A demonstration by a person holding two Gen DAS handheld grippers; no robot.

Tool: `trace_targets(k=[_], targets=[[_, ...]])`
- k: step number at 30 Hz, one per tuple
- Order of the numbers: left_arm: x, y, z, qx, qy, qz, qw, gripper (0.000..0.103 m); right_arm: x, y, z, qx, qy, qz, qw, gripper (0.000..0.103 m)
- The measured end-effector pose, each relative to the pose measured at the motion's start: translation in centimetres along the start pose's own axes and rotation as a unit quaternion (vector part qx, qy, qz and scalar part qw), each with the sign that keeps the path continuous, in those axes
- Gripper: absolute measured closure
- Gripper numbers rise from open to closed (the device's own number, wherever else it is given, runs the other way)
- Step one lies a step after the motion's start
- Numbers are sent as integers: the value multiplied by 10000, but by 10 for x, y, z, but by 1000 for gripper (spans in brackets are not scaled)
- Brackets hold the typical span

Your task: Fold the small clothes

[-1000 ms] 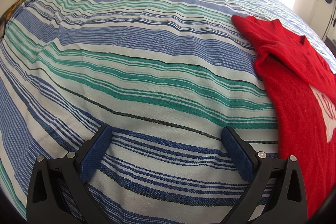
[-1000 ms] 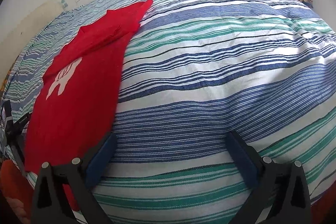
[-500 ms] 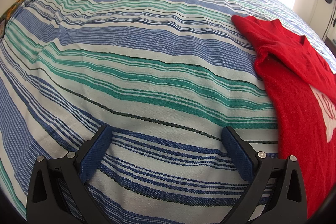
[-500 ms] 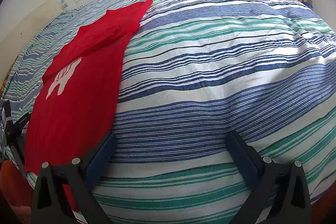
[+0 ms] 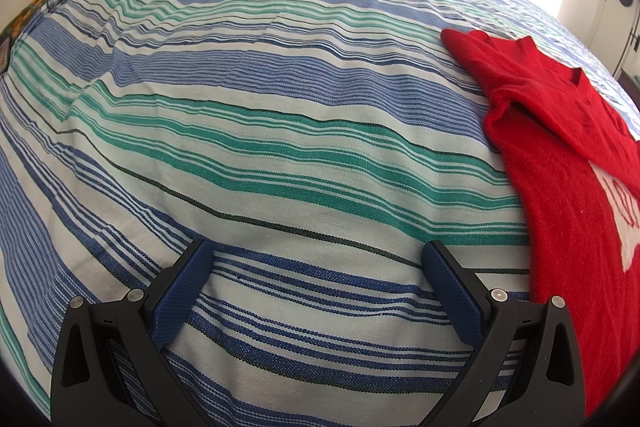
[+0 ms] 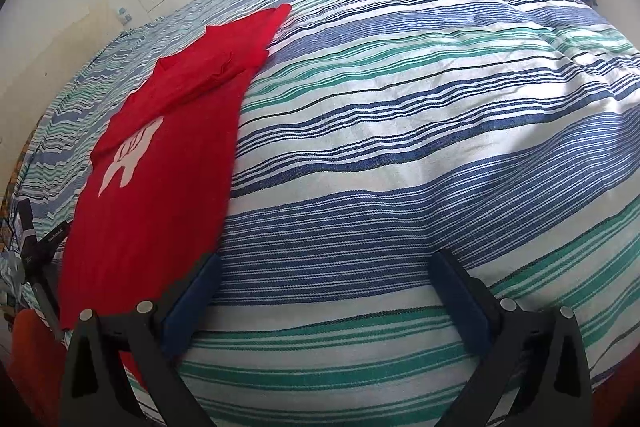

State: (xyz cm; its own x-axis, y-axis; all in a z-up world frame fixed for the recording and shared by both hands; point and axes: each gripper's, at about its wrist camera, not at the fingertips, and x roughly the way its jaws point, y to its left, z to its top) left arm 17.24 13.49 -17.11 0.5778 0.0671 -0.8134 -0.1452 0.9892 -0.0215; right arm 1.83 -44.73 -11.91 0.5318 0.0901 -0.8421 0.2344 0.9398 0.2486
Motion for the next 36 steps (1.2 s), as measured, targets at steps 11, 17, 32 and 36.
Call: trace_targets(k=[11, 17, 32, 36], targets=[[0, 0, 0, -1, 0, 0, 10000, 0, 5, 6, 0, -108, 36, -177, 9998, 0], [0, 0, 0, -1, 0, 0, 10000, 0, 3, 5, -1, -98, 21, -175, 9998, 0], [0, 0, 0, -2, -1, 1, 10000, 0, 4, 7, -2, -133, 35, -222, 9997, 0], [0, 0, 0, -2, 0, 2, 10000, 0, 3, 8, -3, -128, 28, -262, 9996, 0]])
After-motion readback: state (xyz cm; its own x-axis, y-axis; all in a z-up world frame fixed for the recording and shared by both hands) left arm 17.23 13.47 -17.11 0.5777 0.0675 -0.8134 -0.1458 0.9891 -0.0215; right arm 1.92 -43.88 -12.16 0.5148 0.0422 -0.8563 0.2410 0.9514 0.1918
